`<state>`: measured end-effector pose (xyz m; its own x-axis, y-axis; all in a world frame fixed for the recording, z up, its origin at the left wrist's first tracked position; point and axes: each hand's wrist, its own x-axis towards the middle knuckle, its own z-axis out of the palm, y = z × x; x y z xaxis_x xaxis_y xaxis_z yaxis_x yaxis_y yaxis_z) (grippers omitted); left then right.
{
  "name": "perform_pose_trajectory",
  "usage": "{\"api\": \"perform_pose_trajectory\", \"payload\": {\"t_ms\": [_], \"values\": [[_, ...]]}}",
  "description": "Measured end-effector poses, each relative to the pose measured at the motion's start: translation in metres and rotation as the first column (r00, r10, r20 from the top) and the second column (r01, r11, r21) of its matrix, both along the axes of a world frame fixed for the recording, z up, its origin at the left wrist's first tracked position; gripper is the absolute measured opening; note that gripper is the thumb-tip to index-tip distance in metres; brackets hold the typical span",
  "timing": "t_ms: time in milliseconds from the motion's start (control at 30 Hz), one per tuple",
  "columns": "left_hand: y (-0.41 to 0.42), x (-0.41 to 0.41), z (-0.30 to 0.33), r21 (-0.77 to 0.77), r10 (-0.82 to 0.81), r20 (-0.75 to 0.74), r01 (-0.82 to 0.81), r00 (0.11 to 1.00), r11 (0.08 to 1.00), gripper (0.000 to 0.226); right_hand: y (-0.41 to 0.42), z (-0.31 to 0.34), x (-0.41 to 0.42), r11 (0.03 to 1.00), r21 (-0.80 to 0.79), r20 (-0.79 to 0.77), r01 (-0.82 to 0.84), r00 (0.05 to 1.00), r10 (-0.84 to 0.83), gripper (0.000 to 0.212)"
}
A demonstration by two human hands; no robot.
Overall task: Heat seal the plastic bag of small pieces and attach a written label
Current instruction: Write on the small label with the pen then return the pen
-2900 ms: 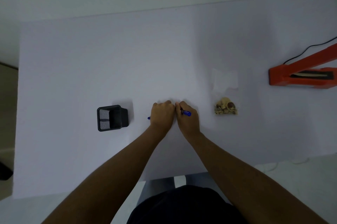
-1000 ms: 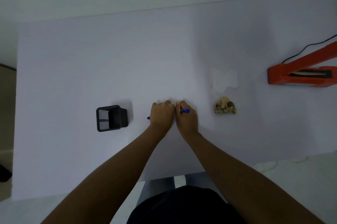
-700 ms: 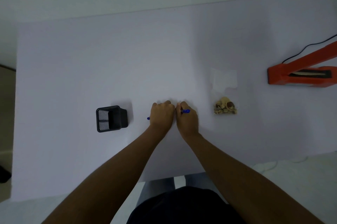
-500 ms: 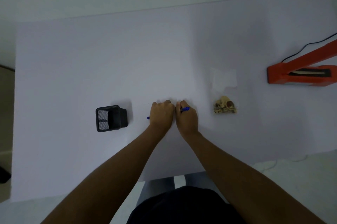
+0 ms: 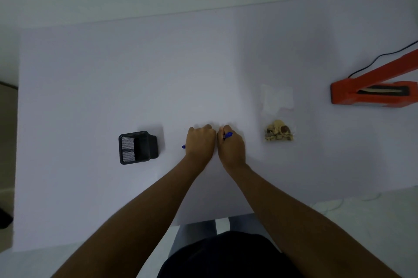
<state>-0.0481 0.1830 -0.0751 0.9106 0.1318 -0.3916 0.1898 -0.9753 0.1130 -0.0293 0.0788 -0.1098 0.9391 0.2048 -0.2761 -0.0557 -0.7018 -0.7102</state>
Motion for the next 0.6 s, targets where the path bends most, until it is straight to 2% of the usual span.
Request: {"api": "perform_pose_trajectory", "payload": {"t_ms": [67,133,200,300,467,567,600], "values": [[0.000,-0.001,0.000,0.007,-0.002,0.001,0.002,1.000,1.000,0.022,0.000,0.002,0.000,1.000,-0.021,0.013,0.020,1.000,-0.020,0.035],[0.000,-0.001,0.002,0.011,0.002,-0.001,-0.002,1.000,1.000,0.021,-0.001,0.004,-0.001,0.999,0.003,0.090,0.034,0.995,-0.034,0.034],[-0.001,-0.001,0.004,0.006,0.004,0.005,-0.004,1.000,1.000,0.020,-0.001,0.006,-0.004,0.996,0.089,0.115,0.029,0.993,-0.039,0.034],[0.001,-0.002,0.004,-0.012,0.006,0.022,-0.005,1.000,1.000,0.022,-0.001,0.007,-0.008,0.972,0.233,0.053,0.029,0.998,-0.043,0.032],[0.003,-0.001,0.008,-0.034,0.006,0.029,-0.005,1.000,0.999,0.023,0.000,0.009,-0.004,0.973,0.228,0.040,0.034,0.998,-0.044,0.032],[0.014,-0.013,0.009,-0.102,0.101,0.099,-0.091,0.990,0.991,0.013,0.003,0.013,-0.001,0.973,0.226,0.027,0.041,0.998,-0.048,0.034],[0.019,-0.021,0.010,-0.079,0.142,0.090,-0.135,0.986,0.988,0.023,0.003,0.014,-0.001,0.973,0.229,0.033,0.035,0.998,-0.044,0.035]]}}
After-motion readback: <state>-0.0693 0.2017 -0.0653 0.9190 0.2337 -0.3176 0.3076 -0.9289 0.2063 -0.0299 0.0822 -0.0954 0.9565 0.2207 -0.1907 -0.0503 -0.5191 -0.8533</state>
